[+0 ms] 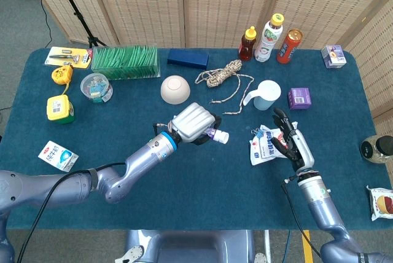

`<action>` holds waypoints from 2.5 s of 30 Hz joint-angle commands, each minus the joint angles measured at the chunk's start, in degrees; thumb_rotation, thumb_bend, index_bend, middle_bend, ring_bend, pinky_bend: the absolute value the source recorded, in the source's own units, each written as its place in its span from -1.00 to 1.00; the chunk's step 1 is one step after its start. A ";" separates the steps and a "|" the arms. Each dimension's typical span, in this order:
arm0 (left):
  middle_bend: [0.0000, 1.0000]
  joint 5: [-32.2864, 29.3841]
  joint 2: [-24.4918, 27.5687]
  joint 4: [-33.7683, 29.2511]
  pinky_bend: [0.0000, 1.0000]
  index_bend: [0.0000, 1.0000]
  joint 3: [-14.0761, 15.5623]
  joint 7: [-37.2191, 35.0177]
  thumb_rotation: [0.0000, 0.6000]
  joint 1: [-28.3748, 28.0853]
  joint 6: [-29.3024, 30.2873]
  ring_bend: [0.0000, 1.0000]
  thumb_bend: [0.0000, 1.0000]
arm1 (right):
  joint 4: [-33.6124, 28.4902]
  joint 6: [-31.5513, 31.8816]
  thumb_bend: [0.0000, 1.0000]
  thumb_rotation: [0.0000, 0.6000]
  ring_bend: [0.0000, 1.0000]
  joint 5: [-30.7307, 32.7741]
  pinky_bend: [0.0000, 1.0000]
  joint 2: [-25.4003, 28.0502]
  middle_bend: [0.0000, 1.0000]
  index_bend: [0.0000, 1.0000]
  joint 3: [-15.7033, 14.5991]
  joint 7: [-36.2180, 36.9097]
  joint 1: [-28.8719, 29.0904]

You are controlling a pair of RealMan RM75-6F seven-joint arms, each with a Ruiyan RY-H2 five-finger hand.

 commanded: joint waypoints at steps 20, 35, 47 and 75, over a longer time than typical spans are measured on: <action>0.09 -5.21 0.74 -4.13 0.13 0.14 -0.33 6.14 1.00 -0.76 3.21 0.11 -0.05 | 2.21 1.32 -1.00 -0.29 -1.00 1.61 -1.00 -8.53 -1.00 -1.00 3.03 -1.62 2.75; 0.09 -9.45 -0.80 -5.33 0.13 0.15 -1.11 9.94 1.00 -3.01 4.20 0.12 -0.05 | 8.06 3.22 -1.00 -0.30 -1.00 6.82 -1.00 -19.23 -1.00 -1.00 6.59 -11.10 6.81; 0.09 -14.63 -3.80 -4.27 0.13 0.15 -1.42 13.70 1.00 -5.60 5.79 0.12 -0.05 | 9.46 4.25 -1.00 -0.30 -1.00 8.20 -1.00 -23.14 -1.00 -1.00 9.41 -12.53 7.95; 0.11 -19.14 -8.56 -2.07 0.13 0.17 -2.91 17.37 1.00 -7.38 10.65 0.14 -0.05 | 9.31 3.53 -1.00 -0.72 -1.00 9.03 -1.00 -25.51 -1.00 -1.00 11.34 -12.07 8.04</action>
